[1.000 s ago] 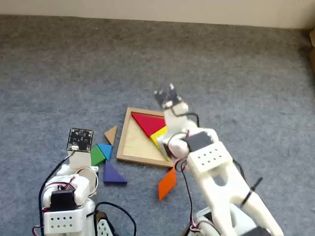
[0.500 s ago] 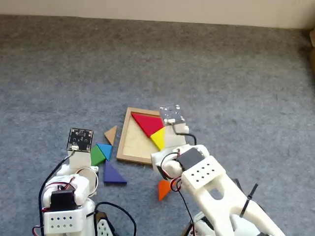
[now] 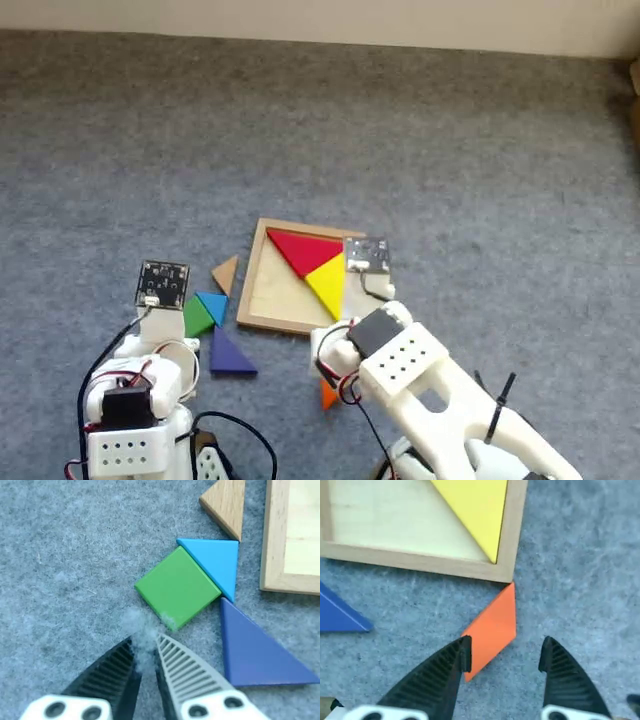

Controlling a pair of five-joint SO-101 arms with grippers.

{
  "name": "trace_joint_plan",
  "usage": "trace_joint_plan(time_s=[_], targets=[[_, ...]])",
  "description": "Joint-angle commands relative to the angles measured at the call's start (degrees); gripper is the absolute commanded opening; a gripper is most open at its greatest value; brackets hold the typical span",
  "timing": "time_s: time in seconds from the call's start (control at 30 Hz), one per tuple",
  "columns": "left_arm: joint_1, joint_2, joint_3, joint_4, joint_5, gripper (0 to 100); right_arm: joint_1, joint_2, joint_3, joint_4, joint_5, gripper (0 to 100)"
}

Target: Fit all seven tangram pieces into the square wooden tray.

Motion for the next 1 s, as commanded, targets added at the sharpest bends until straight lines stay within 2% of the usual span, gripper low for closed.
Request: trace_joint_plan(time_s=[0.0, 0.13, 0.43, 0.73, 0.97], targets=[[-0.5, -1.5, 1.2, 0.4, 0.2, 0, -2.7, -1.4, -2.1, 0.7, -1.1, 27.6], [-0.5, -1.5, 1.2, 0.4, 0.2, 0, -5.9, 0.7, -1.7, -1.9, -4.0, 29.0], [-0.5, -1.5, 1.2, 0.4, 0.2, 0, -5.9, 20.5, -3.9, -11.9, -9.9, 28.9], [-0.5, -1.5, 1.2, 0.4, 0.2, 0, -0.6, 18.2, -4.8, -11.7, -10.4, 28.5], [-0.5, -1.5, 1.2, 0.4, 0.2, 0, 2.6, 17.6, -4.8, -12.1, -10.1, 11.5]])
